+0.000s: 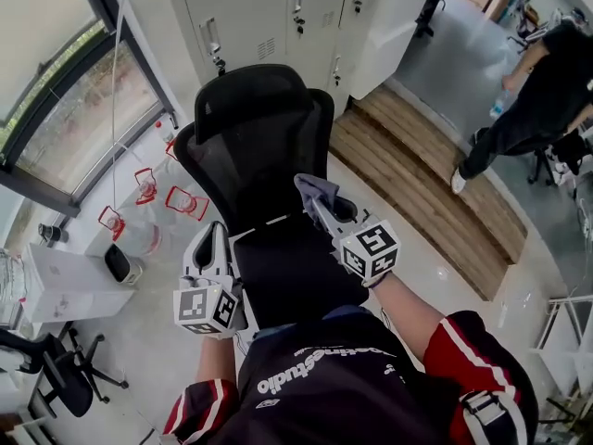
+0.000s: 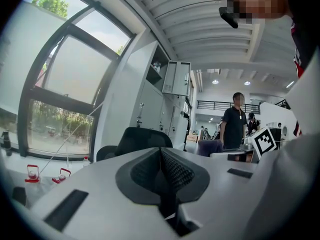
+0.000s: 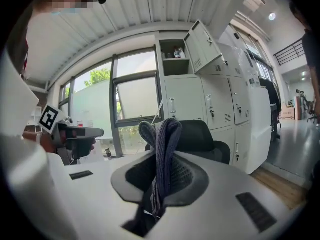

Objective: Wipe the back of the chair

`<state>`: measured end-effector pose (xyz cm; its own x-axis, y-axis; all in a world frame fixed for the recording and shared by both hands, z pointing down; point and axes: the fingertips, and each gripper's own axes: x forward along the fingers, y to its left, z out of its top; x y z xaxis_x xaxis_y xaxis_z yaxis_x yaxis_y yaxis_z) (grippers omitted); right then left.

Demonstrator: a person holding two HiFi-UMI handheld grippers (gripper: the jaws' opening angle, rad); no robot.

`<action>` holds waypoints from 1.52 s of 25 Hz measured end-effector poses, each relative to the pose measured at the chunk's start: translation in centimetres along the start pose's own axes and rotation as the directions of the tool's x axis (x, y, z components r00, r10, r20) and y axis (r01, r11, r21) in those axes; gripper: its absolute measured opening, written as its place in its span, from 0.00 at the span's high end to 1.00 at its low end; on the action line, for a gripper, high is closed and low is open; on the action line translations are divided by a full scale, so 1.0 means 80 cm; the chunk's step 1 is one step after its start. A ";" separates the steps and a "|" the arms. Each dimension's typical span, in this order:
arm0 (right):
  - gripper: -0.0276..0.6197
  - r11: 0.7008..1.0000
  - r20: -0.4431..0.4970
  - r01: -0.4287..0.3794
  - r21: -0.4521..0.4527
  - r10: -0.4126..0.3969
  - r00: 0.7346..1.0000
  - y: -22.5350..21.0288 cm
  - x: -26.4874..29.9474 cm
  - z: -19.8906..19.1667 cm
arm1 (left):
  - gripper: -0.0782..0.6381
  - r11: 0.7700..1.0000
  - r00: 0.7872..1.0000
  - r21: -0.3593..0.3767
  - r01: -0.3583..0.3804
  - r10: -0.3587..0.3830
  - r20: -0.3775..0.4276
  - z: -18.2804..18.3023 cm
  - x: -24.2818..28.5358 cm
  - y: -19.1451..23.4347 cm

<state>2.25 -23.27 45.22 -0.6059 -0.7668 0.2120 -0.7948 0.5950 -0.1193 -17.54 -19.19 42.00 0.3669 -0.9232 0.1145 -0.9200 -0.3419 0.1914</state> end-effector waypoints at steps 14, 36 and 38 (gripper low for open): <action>0.87 0.993 0.070 -0.107 -0.038 0.110 0.991 0.010 -0.239 -0.002 | 0.85 0.996 0.997 0.066 -0.067 0.064 0.048 -0.022 -0.110 -0.215; 0.87 0.992 0.147 -0.122 -0.038 0.126 0.981 0.111 -0.447 0.031 | 0.85 0.994 0.994 0.104 -0.023 0.012 0.111 0.012 -0.271 -0.354; 0.87 0.993 0.149 -0.111 -0.045 0.117 0.982 0.125 -0.448 0.031 | 0.85 0.994 0.994 0.110 -0.017 0.005 0.112 0.015 -0.283 -0.345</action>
<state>15.96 9.53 33.99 -0.6930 -0.7192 0.0496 -0.7200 0.6870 -0.0985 -0.58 10.95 32.98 0.3448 -0.9387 0.0050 -0.9358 -0.3433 0.0807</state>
